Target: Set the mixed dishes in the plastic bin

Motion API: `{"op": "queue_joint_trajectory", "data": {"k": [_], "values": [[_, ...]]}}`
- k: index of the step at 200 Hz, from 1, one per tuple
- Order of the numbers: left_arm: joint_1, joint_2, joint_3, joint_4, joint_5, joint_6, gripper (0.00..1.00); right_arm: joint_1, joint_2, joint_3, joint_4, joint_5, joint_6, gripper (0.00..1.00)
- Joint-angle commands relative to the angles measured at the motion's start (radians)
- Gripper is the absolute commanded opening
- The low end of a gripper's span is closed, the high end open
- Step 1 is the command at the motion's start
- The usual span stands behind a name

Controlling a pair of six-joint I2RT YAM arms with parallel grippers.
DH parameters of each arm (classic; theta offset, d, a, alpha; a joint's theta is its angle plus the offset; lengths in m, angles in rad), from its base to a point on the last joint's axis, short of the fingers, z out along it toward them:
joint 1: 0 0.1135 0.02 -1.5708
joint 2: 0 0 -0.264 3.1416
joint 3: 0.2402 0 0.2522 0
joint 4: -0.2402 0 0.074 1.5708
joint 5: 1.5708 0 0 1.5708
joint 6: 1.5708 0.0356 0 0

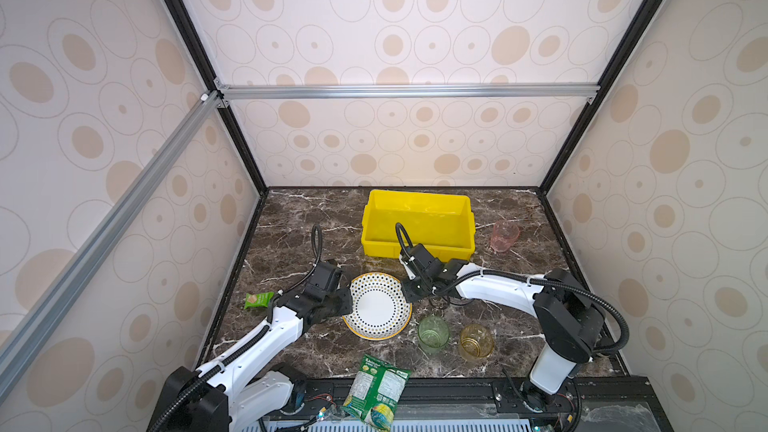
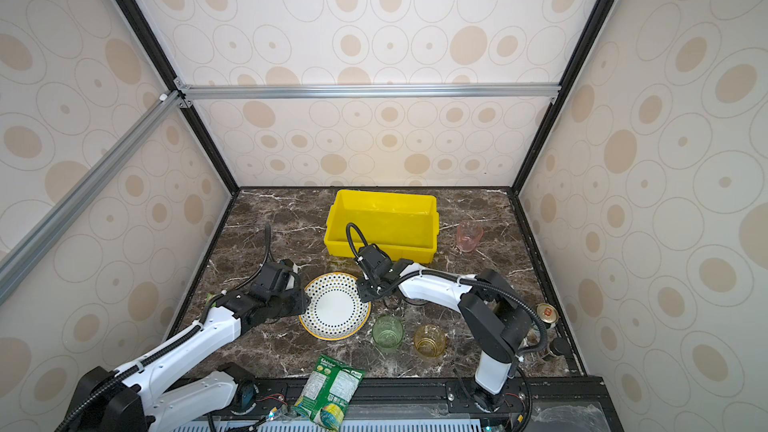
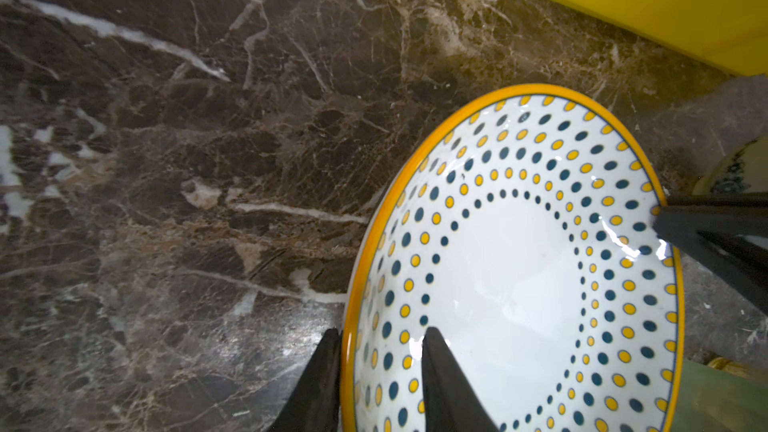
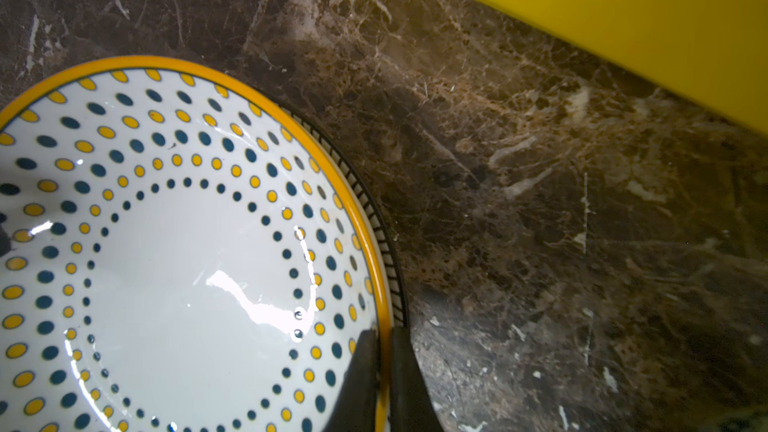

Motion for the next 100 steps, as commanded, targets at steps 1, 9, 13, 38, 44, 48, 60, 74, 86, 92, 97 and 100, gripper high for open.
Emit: {"op": "queue_joint_trajectory", "data": {"k": [1,9,13,38,44,48,60,74,86,92,97,100], "values": [[-0.011,-0.023,0.037,-0.06,-0.024,-0.026,0.33,0.05,0.024,0.008,-0.021,-0.092,0.007,0.09],[-0.011,-0.025,0.045,-0.076,-0.032,-0.024,0.33,0.051,0.024,0.005,-0.022,-0.089,0.005,0.09],[-0.012,-0.026,0.048,-0.082,-0.035,-0.023,0.33,0.052,0.022,0.004,-0.022,-0.087,0.005,0.09],[-0.011,-0.032,0.053,-0.097,-0.031,-0.025,0.33,0.054,0.013,-0.006,-0.018,-0.083,0.008,0.09],[-0.012,-0.032,0.052,-0.096,-0.027,-0.023,0.33,0.053,0.009,-0.006,-0.021,-0.085,0.008,0.09],[-0.012,-0.031,0.053,-0.097,-0.027,-0.023,0.33,0.053,0.008,-0.007,-0.023,-0.085,0.007,0.09],[-0.011,-0.028,0.054,-0.101,-0.032,-0.024,0.34,0.055,0.0,-0.006,-0.029,-0.079,0.004,0.09],[-0.011,-0.03,0.051,-0.097,-0.036,-0.029,0.34,0.054,-0.009,-0.005,-0.041,-0.06,-0.002,0.1],[-0.013,-0.031,0.049,-0.097,-0.036,-0.03,0.34,0.053,-0.013,-0.004,-0.05,-0.048,-0.007,0.1],[-0.011,-0.032,0.052,-0.1,-0.037,-0.03,0.34,0.053,-0.015,-0.003,-0.053,-0.046,-0.011,0.1],[-0.012,-0.032,0.054,-0.103,-0.039,-0.029,0.34,0.055,-0.015,0.0,-0.055,-0.045,-0.013,0.1],[-0.011,-0.032,0.055,-0.104,-0.041,-0.029,0.34,0.054,-0.014,0.0,-0.057,-0.045,-0.014,0.1]]}}
